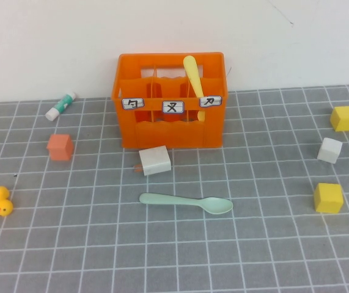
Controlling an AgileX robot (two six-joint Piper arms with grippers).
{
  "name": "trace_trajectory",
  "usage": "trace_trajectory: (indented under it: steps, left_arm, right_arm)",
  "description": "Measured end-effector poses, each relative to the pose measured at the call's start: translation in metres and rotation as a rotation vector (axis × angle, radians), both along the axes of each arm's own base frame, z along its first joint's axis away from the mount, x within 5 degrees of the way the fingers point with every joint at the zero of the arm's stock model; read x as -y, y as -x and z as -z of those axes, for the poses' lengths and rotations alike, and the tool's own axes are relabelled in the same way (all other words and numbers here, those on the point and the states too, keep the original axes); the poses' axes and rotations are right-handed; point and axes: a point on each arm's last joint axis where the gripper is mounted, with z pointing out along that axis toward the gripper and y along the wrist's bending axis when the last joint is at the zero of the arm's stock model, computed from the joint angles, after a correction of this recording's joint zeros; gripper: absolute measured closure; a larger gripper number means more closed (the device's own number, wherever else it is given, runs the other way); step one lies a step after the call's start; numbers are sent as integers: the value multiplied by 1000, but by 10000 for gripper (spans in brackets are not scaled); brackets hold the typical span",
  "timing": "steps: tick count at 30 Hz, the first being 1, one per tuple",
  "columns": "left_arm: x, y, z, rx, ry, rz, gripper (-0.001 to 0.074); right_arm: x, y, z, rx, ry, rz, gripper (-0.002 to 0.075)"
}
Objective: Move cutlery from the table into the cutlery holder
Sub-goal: Pick up the spoon
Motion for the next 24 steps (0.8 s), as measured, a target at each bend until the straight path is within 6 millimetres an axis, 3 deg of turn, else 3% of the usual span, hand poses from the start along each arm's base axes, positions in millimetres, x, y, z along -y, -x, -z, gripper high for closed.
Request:
trace_trajectory:
  steps: [2, 8, 14, 20, 24]
  left_arm:
    - [-3, 15, 16, -4, -5, -2, 734]
    - [-14, 64, 33, 114, 28, -5, 735]
    - [-21, 97, 72, 138, 39, -16, 735]
    - [-25, 113, 117, 53, 99, -38, 735]
    - [-25, 117, 123, 86, 123, -28, 735]
  right_arm:
    - [-2, -5, -7, 14, 0, -13, 729]
    - [-28, -27, -9, -32, -8, -128, 729]
    - [-95, -59, 6, -72, 24, -291, 729]
    - [-164, -84, 34, -47, 205, -429, 729]
    - [-194, -101, 60, -48, 381, -481, 729]
